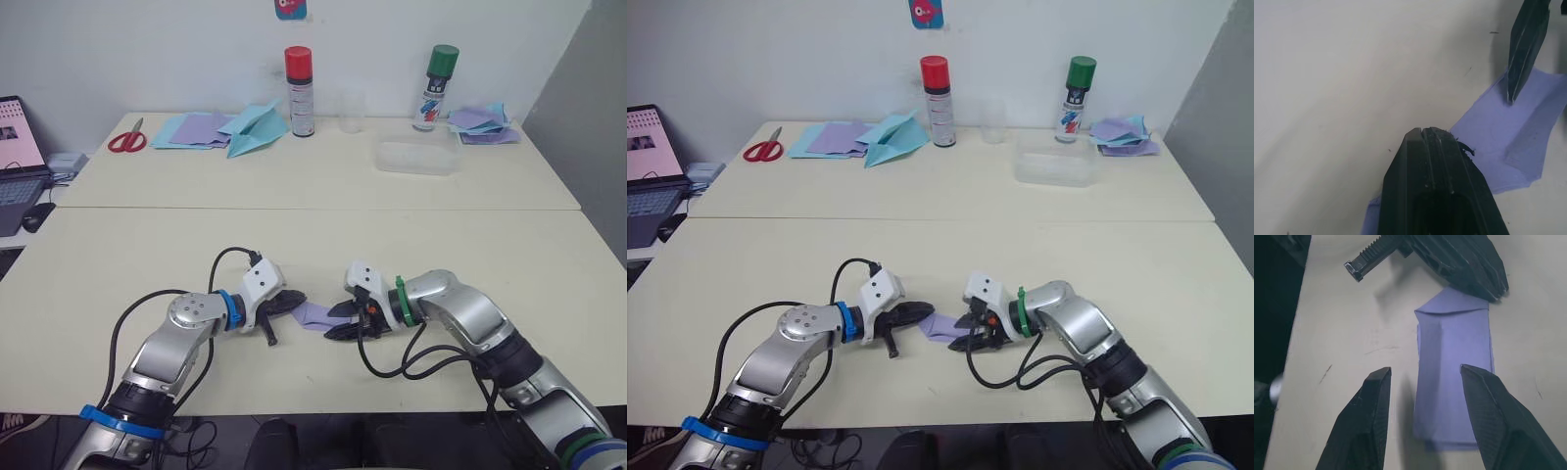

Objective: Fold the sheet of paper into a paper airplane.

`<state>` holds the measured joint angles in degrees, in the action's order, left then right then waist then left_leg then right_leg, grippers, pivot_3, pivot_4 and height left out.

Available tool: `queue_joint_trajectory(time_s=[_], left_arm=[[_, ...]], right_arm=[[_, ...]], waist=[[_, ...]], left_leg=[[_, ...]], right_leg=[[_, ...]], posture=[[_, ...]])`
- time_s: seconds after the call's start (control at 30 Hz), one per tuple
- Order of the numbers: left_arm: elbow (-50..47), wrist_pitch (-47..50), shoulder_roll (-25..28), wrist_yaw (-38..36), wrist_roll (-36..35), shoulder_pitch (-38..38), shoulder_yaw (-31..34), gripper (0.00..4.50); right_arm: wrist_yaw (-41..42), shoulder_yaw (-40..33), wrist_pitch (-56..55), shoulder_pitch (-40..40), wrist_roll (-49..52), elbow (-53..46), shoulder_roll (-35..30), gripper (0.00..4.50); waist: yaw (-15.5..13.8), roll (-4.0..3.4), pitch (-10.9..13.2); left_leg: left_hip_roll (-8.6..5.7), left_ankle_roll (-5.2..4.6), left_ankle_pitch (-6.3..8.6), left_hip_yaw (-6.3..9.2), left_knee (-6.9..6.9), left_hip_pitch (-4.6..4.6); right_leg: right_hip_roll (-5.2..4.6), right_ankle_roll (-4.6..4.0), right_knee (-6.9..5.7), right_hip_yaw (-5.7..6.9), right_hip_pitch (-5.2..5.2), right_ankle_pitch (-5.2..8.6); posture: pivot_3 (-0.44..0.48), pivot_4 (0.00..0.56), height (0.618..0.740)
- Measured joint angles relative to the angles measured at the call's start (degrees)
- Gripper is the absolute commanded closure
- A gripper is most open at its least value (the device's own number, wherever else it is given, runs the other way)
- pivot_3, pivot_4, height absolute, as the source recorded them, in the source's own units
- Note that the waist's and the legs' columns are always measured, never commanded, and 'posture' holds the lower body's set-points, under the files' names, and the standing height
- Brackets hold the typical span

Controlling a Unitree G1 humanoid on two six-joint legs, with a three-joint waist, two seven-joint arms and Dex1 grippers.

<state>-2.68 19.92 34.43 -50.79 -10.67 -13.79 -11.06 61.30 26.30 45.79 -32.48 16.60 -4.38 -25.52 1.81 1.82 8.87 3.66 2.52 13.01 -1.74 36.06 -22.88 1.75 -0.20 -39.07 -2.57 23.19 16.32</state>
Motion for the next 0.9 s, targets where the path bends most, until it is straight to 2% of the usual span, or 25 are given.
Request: queue_joint_trajectory(time_s=[0.03, 0.13, 0.3, 0.43, 0.6, 0.9], left_arm=[[0.1, -0.5, 0.0, 0.0, 0.2, 0.1, 0.0, 4.50], [0.1, -1.0, 0.0, 0.0, 0.5, 0.3, 0.0, 4.50], [0.2, -1.7, 0.0, 0.0, 0.6, 0.6, 0.0, 4.50], [0.2, -1.8, -0.1, 0.0, 0.6, 0.6, -0.1, 4.50], [0.1, -1.9, -0.1, 0.0, 0.7, 0.7, -0.2, 4.50], [-0.3, -1.9, -0.1, 0.1, 0.9, 1.4, -0.4, 4.50]], right_arm=[[0.6, -0.6, 0.6, -0.3, 0.7, -1.1, -0.8, 2.18], [1.1, -3.0, 1.2, -1.2, 2.3, -3.1, -2.2, 2.74], [-2.7, -7.9, 2.2, -2.6, 4.6, -2.8, 2.2, 4.48], [-7.0, -7.4, -0.8, -1.9, 2.4, -0.6, 5.4, 4.48], [-10.8, -2.2, -9.5, 2.3, -4.3, 3.5, 6.3, 4.48], [-11.2, 0.0, -17.2, 6.1, -9.0, 3.5, 2.6, 4.48]], waist=[[0.0, -0.01, 0.0], [0.0, 0.00, 0.0], [0.0, 0.00, 0.0], [0.0, 0.00, 0.0], [0.0, 0.00, 0.0], [0.0, -0.05, -0.2]], left_leg=[[0.00, 0.00, 0.00, 0.01, 0.00, 0.00], [0.00, 0.00, 0.00, 0.01, 0.00, 0.01], [0.02, 0.00, 0.00, 0.00, 0.00, 0.00], [0.00, 0.00, 0.00, -0.02, 0.00, -0.02], [0.00, 0.00, 0.00, -0.06, 0.00, -0.01], [-0.01, 0.00, 0.00, -0.06, 0.00, 0.01]], right_leg=[[0.00, 0.00, 0.00, 0.01, 0.00, 0.00], [0.00, 0.00, 0.00, 0.01, 0.00, 0.00], [0.01, 0.00, -0.01, 0.01, 0.00, 0.00], [0.00, 0.00, 0.02, -0.02, 0.00, 0.00], [0.00, 0.01, 0.03, -0.03, 0.00, 0.00], [0.03, 0.01, 0.03, -0.06, -0.03, 0.00]], posture=[[0.000, 0.150, 0.740], [0.000, 0.150, 0.740], [0.000, 0.150, 0.740], [0.000, 0.150, 0.740], [0.000, 0.150, 0.740], [0.000, 0.150, 0.740]])
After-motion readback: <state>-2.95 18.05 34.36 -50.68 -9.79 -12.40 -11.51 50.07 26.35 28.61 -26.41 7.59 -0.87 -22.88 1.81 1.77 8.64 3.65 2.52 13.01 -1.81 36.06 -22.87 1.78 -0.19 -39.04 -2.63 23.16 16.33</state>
